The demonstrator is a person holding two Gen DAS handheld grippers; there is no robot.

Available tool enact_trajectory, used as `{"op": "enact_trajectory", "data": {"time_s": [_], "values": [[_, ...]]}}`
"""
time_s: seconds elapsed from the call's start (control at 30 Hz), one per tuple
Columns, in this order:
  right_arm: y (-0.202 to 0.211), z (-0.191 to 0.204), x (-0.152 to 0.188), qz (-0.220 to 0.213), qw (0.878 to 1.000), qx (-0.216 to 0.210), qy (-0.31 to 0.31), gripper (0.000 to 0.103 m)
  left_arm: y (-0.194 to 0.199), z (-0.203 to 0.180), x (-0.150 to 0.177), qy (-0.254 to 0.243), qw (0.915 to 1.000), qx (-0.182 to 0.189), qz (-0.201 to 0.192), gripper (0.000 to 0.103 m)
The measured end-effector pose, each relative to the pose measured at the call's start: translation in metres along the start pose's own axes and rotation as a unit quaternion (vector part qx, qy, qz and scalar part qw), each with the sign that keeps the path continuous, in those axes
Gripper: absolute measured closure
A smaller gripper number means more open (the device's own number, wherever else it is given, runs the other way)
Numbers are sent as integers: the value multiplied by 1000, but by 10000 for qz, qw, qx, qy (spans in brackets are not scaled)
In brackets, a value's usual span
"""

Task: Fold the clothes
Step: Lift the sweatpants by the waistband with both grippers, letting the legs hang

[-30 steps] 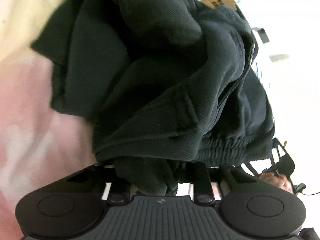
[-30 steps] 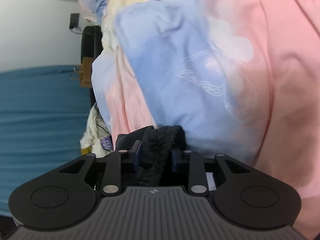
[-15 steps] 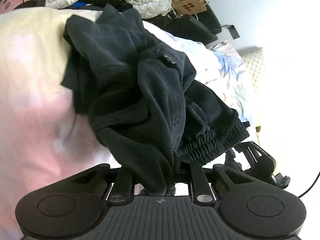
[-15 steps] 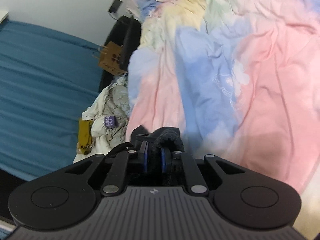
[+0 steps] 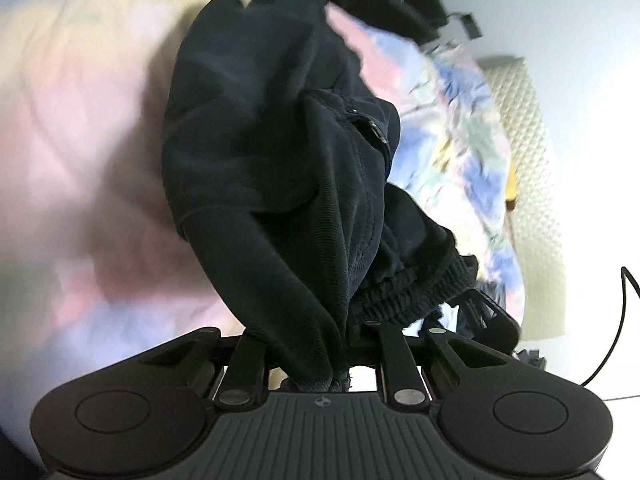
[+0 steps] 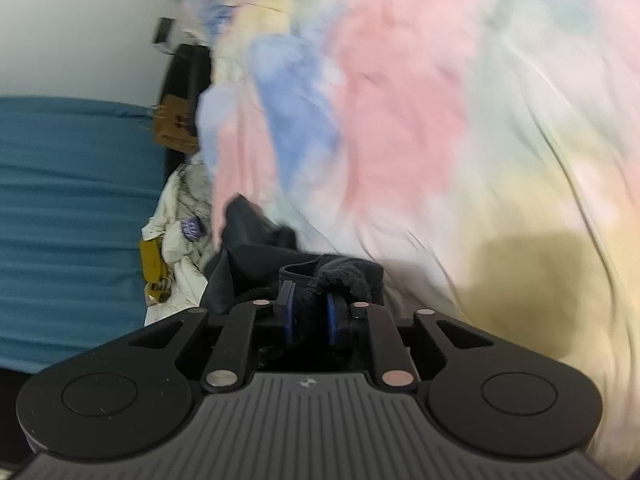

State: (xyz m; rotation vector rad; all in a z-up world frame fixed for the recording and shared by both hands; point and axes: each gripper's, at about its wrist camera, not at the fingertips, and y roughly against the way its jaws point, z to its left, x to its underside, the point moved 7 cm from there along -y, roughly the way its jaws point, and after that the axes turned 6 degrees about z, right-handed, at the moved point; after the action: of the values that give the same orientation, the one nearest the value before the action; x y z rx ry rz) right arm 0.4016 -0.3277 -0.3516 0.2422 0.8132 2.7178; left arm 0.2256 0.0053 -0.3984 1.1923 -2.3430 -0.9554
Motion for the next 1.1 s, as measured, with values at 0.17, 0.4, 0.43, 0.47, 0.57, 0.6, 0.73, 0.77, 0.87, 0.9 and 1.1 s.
{"op": "enact_trajectory", "data": {"time_s": [0.17, 0.4, 0.43, 0.47, 0.57, 0.6, 0.73, 0.77, 0.87, 0.9, 1.1], "values": [[-23, -50, 30, 22, 9968, -200, -776, 38, -12, 15, -1, -105, 9995, -106, 271, 87], [-52, -108, 57, -584, 9777, 199, -2010, 75, -16, 31, 6, -252, 9980, -73, 568, 87], [-49, -100, 59, -630, 9817, 386, -1754, 79, -18, 30, 3, -262, 9978, -42, 608, 87], [-47, -92, 60, -674, 9848, 574, -1495, 84, -9, 32, 12, -306, 9973, 46, 663, 87], [-21, -51, 54, -991, 9904, 535, -797, 90, -16, 19, 16, -529, 9950, 211, 821, 87], [-8, -37, 49, -1113, 9908, 454, -624, 91, -14, 11, 21, -574, 9943, 288, 848, 87], [41, 9, 32, -1342, 9907, 201, -39, 93, -7, -25, 45, -793, 9907, 609, 925, 87], [55, 18, 27, -1383, 9903, 129, 81, 94, -8, -36, 52, -863, 9894, 692, 944, 87], [98, 39, 13, -1525, 9877, -104, 343, 94, -9, -66, 80, -1109, 9849, 920, 960, 87], [110, 43, 6, -1545, 9870, -161, 417, 94, -11, -75, 91, -1133, 9840, 991, 957, 87], [194, 52, -33, -1574, 9819, -462, 951, 94, -41, -132, 173, -1235, 9805, 1342, 732, 87]]}}
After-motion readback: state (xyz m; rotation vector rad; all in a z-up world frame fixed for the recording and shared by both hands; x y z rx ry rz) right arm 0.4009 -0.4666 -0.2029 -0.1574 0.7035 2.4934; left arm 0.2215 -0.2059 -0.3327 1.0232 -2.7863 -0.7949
